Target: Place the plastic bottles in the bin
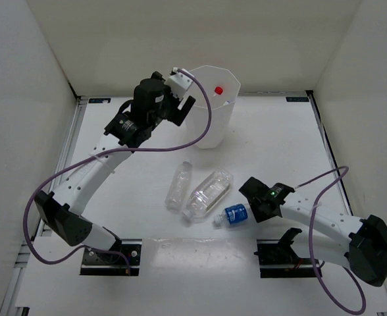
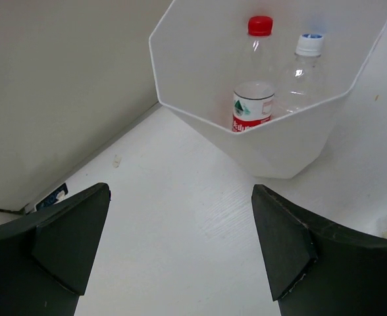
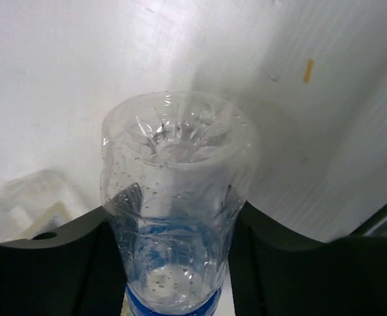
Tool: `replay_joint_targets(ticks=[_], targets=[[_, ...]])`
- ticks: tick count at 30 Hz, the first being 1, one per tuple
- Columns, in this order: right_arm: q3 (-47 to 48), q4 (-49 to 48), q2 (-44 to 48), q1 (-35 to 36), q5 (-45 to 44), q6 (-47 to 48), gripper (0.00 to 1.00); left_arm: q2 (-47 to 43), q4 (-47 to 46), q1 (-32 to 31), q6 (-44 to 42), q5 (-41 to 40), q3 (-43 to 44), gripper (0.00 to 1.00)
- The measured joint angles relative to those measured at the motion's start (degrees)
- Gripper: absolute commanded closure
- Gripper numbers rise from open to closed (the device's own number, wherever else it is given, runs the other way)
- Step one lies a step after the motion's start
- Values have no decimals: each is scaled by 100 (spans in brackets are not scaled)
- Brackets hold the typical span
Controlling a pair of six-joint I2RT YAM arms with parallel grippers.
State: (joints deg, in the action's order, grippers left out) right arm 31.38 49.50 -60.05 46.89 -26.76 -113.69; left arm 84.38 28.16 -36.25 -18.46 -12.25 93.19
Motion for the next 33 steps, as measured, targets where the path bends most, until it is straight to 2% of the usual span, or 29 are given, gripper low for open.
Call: replay_joint_targets(ticks=[7,12,15,17,20,24,26,28,30,31,33], targets=[[1639,1207,-319,-13,-1471,107,99,-553,50,52,-487,-409,-745,0],[2846,2114,-446,-315,-2796,494,99,-1012,50,343,-560,-669,-1303,0],[3947,2354,-706,-568,-3663,1025,99,-1274,55,503,-507,-776,-1687,0],[4719,2256,-898,-680,-4301,1941,99,-1447,98,540,-452,-820,-1941,0],[5849,1294,-1228,-761,-4933,3670,99,-1628,162,579,-345,-831,-2210,0],[7858,527,-2096,-1005,-5313,5228,99,-1716,205,658,-203,-833,-2363,0],[8540,-79,-2441,-1215,-5355,6028,99,-1733,203,697,-155,-835,-2409,0],[8522,-1091,-2459,-1436,-4747,7195,99,-1755,229,732,-127,-837,-2439,0],[7770,-2557,-2186,-1615,-3871,8327,99,-1779,234,776,-101,-837,-2474,0],[7412,-3071,-2063,-1650,-3471,8765,99,-1794,240,800,-94,-835,-2492,0],[7307,-3692,-2142,-1687,-2710,9492,99,-1825,269,839,-90,-826,-2518,0]])
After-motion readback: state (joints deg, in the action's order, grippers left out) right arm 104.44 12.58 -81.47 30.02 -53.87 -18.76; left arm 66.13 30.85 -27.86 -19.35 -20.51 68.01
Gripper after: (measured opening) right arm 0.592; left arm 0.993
